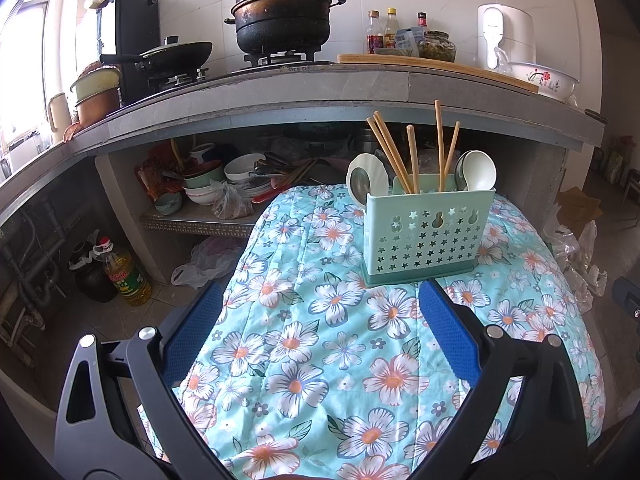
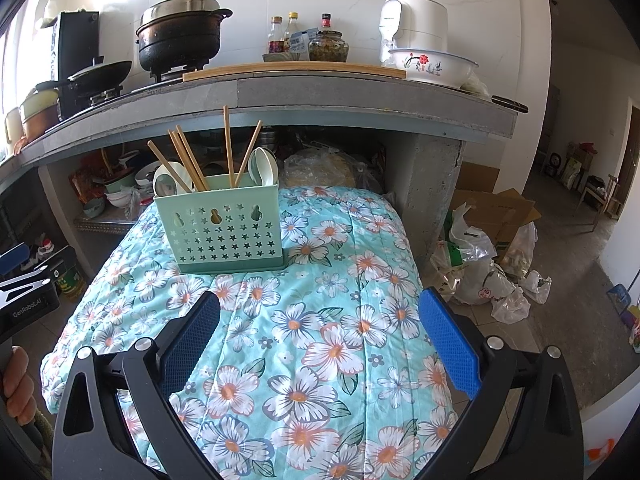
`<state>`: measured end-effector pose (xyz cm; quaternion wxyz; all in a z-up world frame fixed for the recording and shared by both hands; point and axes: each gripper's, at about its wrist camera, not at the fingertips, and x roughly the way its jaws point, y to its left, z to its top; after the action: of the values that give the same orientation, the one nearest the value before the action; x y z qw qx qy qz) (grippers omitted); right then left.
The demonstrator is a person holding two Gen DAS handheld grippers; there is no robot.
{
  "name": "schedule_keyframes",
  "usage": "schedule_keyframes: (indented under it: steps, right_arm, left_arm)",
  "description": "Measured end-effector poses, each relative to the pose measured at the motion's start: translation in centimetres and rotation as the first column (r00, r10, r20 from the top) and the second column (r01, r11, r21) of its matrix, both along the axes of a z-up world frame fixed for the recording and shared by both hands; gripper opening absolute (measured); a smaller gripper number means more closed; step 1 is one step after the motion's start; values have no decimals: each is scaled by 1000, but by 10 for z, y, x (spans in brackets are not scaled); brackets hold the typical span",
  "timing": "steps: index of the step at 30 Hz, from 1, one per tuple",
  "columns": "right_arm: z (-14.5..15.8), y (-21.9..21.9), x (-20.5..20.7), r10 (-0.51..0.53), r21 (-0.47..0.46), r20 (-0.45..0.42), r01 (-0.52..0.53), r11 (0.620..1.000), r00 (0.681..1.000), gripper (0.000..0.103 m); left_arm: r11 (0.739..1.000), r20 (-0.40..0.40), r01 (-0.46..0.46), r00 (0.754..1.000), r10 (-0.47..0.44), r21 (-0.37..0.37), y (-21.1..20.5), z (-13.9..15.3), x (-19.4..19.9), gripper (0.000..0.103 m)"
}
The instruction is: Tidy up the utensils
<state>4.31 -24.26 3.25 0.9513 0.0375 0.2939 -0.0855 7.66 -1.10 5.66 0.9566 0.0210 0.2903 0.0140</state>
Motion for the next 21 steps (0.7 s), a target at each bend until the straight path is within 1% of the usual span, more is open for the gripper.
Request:
schedule_keyframes:
  steps: [21]
  right_arm:
    - [0,1,-1,-2,1,-1,2,1000,1000,97]
  left_arm:
    - [1000,-3,3,1000,-3,-1,-1,-2,1,95]
